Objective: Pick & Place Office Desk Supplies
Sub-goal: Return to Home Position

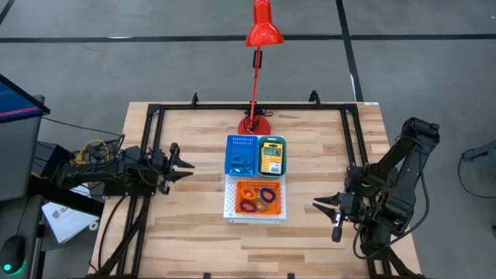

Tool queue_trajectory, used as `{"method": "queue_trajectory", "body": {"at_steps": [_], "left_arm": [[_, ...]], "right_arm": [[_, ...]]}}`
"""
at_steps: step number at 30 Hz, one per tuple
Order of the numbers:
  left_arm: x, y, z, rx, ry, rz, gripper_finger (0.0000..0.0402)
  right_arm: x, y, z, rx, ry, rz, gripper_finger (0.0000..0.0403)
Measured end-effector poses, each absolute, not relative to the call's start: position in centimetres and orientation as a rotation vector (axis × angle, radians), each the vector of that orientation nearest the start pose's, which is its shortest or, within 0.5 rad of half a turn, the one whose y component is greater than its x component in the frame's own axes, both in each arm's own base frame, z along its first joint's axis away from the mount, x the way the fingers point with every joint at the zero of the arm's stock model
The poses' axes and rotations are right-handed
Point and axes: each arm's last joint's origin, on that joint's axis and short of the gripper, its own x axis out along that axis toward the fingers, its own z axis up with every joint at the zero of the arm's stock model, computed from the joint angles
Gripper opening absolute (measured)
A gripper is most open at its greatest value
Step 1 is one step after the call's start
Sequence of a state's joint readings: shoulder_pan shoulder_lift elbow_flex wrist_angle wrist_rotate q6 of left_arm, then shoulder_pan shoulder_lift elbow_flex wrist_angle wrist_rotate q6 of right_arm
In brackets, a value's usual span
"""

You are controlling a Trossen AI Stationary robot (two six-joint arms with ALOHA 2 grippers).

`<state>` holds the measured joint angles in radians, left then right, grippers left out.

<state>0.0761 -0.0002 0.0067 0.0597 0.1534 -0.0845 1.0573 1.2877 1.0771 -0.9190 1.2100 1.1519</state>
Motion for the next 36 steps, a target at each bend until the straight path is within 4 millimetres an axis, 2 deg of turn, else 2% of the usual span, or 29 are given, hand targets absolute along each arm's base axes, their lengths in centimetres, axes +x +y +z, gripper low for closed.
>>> {"method": "queue_trajectory", "body": {"at_steps": [6,11,15,20,24,27,31,36], "left_arm": [[9.7,1.0,16.9,-0.151,-0.051,0.163,0.0098],[9.9,1.1,17.0,-0.162,-0.054,0.201,0.0098],[10.1,1.1,16.8,-0.162,-0.036,0.205,0.0098],[10.3,1.2,16.6,-0.161,-0.006,0.208,0.0098],[10.5,1.2,16.4,-0.161,0.022,0.209,0.0098],[10.6,1.2,16.2,-0.160,0.041,0.211,0.0098],[10.7,1.2,16.0,-0.160,0.061,0.212,0.0098],[10.9,1.2,15.8,-0.159,0.086,0.214,0.0098]], "right_arm": [[13.6,18.5,29.3,0.067,0.338,-0.360,0.0064],[14.0,18.4,29.1,0.048,0.408,-0.335,0.0064],[15.8,18.4,28.5,0.013,0.450,-0.284,0.0064],[19.2,17.5,26.1,-0.024,0.466,-0.142,0.0064],[21.5,16.0,25.1,-0.064,0.420,-0.036,0.0064],[23.3,14.3,25.4,-0.096,0.330,0.044,0.0064],[25.6,10.9,26.0,-0.117,0.266,0.174,0.0064],[27.1,6.8,25.9,-0.115,0.276,0.285,0.0064]]}}
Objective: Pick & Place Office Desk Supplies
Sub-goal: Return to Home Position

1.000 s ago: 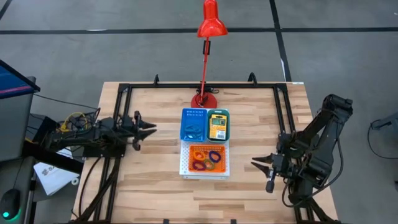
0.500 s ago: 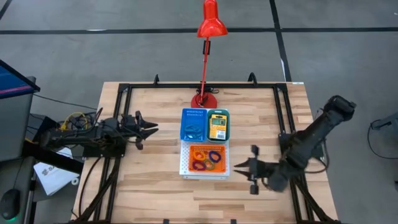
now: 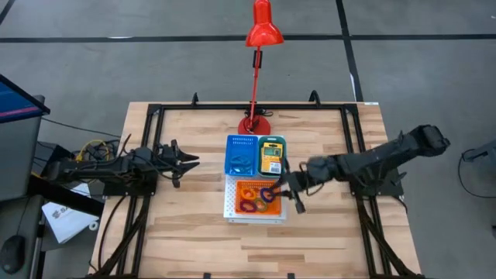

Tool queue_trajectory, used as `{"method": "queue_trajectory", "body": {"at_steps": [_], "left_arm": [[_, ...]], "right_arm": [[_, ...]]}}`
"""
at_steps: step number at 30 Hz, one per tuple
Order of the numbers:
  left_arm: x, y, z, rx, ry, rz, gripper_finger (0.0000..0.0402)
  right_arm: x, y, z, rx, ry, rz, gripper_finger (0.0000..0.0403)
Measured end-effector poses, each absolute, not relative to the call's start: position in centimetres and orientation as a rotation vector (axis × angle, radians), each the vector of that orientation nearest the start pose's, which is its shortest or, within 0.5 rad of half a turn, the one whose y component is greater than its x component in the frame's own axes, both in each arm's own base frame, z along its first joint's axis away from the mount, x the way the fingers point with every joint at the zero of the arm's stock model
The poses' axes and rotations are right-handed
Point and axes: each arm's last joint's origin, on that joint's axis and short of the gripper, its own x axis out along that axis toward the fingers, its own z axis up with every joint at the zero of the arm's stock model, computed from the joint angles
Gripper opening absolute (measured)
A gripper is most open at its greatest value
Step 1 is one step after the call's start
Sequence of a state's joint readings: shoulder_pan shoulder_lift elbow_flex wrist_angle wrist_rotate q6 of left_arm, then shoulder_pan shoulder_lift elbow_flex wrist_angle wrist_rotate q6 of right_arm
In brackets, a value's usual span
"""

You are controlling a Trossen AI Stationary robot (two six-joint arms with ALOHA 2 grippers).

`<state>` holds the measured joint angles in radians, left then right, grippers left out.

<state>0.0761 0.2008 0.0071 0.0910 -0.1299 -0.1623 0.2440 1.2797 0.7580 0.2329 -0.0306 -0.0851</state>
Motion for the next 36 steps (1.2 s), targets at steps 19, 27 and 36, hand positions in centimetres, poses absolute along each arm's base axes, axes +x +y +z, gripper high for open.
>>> {"method": "queue_trajectory", "body": {"at_steps": [19,27,36], "left_arm": [[11.1,1.2,15.5,-0.158,0.120,0.215,0.0098],[11.1,1.2,15.6,-0.159,0.110,0.214,0.0098],[11.1,1.2,15.6,-0.158,0.104,0.215,0.0098]], "right_arm": [[15.6,1.7,16.4,-0.070,0.019,0.279,0.0064],[14.2,1.3,15.9,-0.077,0.030,0.243,0.0064],[12.9,0.7,15.9,-0.072,0.072,0.205,0.0064]]}}
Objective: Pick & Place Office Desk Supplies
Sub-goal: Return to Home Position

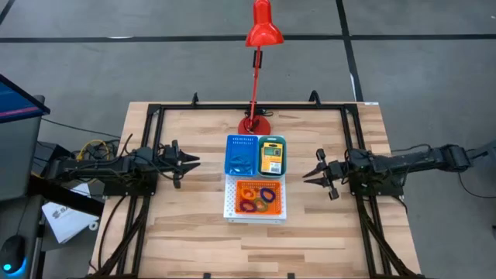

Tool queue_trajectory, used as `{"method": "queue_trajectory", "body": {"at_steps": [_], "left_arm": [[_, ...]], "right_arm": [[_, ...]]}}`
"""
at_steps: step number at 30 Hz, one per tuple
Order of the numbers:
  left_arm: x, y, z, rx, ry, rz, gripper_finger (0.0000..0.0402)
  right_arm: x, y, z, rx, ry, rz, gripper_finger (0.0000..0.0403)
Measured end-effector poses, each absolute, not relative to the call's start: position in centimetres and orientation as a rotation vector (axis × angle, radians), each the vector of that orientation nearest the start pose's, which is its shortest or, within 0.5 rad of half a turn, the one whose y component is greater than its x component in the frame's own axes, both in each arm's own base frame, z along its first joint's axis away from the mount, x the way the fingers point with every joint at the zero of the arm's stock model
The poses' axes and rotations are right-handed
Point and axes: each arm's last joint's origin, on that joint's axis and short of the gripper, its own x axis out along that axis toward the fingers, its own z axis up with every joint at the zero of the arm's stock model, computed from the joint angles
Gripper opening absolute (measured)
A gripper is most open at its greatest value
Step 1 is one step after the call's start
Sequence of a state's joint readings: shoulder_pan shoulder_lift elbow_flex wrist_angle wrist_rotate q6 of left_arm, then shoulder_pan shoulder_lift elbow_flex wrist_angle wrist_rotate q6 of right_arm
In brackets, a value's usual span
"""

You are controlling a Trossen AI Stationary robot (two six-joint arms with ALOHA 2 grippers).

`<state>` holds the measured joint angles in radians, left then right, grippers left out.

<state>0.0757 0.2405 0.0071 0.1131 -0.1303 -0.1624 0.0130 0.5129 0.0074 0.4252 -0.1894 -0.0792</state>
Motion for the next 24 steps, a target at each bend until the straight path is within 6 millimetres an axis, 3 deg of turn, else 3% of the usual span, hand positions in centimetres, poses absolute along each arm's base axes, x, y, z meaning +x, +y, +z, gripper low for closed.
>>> {"method": "queue_trajectory", "body": {"at_steps": [9,24], "left_arm": [[11.1,1.2,15.7,-0.159,0.103,0.215,0.0098],[11.1,1.2,15.6,-0.159,0.104,0.215,0.0098]], "right_arm": [[10.7,0.4,15.7,-0.020,0.110,0.171,0.0064],[9.7,-0.3,16.8,-0.035,-0.027,0.013,0.0064]]}}
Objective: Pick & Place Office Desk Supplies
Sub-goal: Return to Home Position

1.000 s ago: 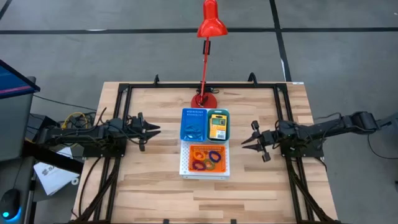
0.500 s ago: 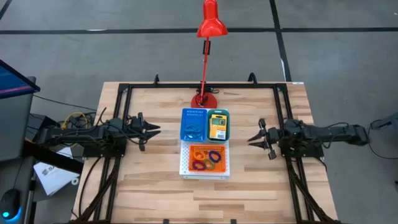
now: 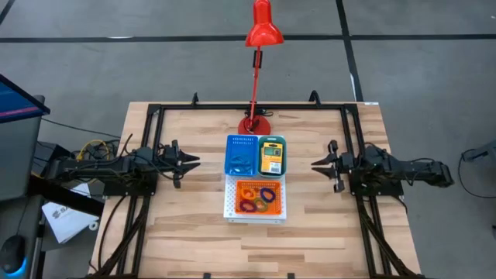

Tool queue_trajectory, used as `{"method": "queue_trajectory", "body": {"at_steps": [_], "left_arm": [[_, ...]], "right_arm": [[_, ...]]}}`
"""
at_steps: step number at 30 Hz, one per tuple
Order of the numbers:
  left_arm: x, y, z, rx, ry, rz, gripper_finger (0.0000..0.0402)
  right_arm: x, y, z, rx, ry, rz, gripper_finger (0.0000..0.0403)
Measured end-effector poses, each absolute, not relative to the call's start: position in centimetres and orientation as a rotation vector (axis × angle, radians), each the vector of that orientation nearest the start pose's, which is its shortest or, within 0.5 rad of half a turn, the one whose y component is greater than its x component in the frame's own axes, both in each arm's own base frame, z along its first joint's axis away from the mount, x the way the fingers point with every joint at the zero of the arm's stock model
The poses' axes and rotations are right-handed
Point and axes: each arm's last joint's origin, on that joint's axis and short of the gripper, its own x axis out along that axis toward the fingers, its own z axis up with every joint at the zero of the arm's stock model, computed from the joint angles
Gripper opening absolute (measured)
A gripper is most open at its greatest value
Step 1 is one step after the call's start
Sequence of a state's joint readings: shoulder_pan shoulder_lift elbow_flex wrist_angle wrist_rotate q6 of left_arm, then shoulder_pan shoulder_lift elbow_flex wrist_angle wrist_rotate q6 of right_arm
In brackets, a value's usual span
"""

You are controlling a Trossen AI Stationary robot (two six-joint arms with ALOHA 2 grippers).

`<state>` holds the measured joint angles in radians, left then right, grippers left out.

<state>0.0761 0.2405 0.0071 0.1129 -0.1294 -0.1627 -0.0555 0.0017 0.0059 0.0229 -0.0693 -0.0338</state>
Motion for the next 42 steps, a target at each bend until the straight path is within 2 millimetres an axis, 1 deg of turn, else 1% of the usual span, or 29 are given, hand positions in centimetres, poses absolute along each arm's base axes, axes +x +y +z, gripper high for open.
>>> {"method": "queue_trajectory", "body": {"at_steps": [11,42], "left_arm": [[11.10,1.22,15.65,-0.159,0.104,0.214,0.0098],[11.10,1.22,15.65,-0.159,0.104,0.214,0.0098]], "right_arm": [[10.15,-0.79,16.16,-0.030,0.047,-0.032,0.0064],[10.16,-0.78,16.14,-0.030,0.048,-0.031,0.0064]]}}
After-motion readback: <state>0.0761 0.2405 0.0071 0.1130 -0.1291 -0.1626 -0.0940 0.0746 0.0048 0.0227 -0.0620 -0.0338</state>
